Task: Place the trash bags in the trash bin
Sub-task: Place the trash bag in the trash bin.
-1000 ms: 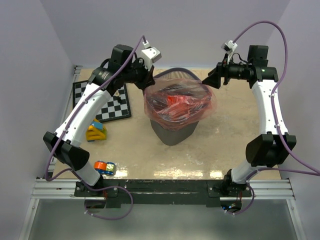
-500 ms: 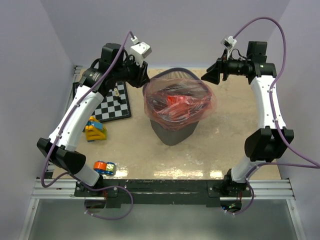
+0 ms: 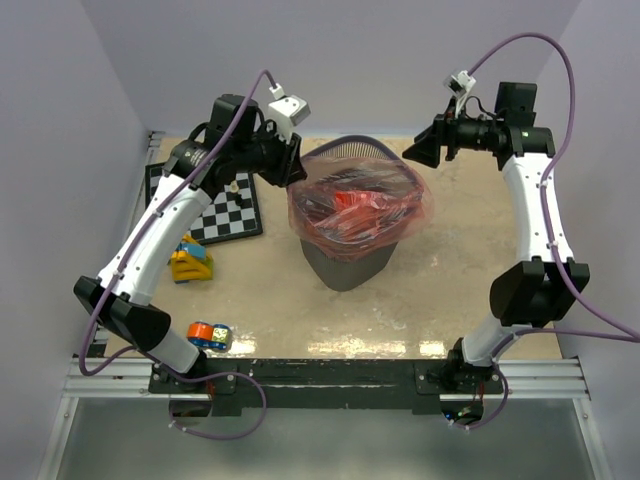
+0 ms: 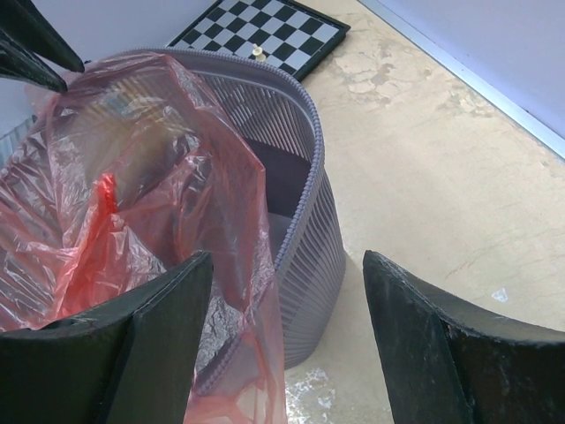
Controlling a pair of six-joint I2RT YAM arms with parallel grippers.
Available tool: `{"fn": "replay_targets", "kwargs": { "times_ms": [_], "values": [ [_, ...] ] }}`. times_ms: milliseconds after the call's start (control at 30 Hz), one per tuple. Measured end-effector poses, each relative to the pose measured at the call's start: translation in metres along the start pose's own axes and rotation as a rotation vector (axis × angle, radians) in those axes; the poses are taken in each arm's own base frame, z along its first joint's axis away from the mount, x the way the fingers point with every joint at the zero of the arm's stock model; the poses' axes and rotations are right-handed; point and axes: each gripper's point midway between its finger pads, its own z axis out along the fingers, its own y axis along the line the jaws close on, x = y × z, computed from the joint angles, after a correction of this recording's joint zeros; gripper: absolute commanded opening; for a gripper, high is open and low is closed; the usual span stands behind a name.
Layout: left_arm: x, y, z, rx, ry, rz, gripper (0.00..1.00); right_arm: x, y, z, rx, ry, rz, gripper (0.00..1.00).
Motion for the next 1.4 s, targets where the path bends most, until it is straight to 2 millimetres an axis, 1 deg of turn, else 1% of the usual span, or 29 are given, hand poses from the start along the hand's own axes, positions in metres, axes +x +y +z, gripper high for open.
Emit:
{"fn": "replay_targets", "kwargs": {
  "times_ms": [133, 233, 367, 400, 633, 767, 800, 833, 867, 900, 967, 1300, 1400],
  "values": [
    [0.007, -0.003, 0.002, -0.002, 0.026, -0.009, 0.25, -0.003, 0.002, -0.002, 0.002, -0.005, -0.007, 0.73],
    [0.008, -0.003, 0.003, -0.007, 0.030, -0.009, 0.20, -0.003, 0.003, -0.002, 0.002, -0.006, -0.006, 0.73],
    [0.009, -0.003, 0.005, -0.006, 0.035, -0.016, 0.03, -0.002, 0.002, -0.001, 0.003, -0.007, -0.005, 0.73],
    [0.010, -0.003, 0.006, -0.006, 0.037, -0.017, 0.00, -0.002, 0.002, -0.001, 0.002, -0.007, -0.005, 0.73],
    [0.010, 0.004, 0.013, -0.032, 0.036, -0.014, 0.00, 0.000, -0.001, -0.001, 0.015, -0.002, -0.004, 0.73],
    [0.007, 0.009, 0.013, -0.060, 0.025, -0.008, 0.00, 0.000, -0.002, -0.001, 0.020, -0.001, -0.004, 0.73],
    [0.005, 0.011, 0.013, -0.070, 0.022, -0.007, 0.04, 0.000, -0.002, -0.001, 0.020, -0.001, -0.004, 0.73],
    [0.005, 0.012, 0.012, -0.078, 0.020, -0.005, 0.11, 0.000, -0.002, -0.001, 0.020, -0.001, -0.003, 0.73],
    [0.004, 0.013, 0.012, -0.083, 0.019, -0.004, 0.26, 0.000, -0.002, -0.001, 0.020, -0.002, -0.003, 0.73],
    [0.004, 0.014, 0.011, -0.089, 0.017, -0.001, 0.33, 0.000, -0.002, -0.001, 0.020, -0.002, -0.003, 0.73],
    [0.004, 0.015, 0.010, -0.096, 0.017, 0.001, 0.39, 0.000, -0.002, -0.001, 0.020, -0.002, -0.001, 0.73],
    [0.003, 0.017, -0.005, -0.142, 0.000, -0.001, 0.42, -0.001, 0.000, 0.001, 0.015, -0.002, 0.003, 0.73],
    [0.011, 0.017, -0.003, -0.143, 0.020, -0.004, 0.42, -0.001, 0.001, 0.001, 0.013, -0.002, 0.004, 0.73]
  ]
}}
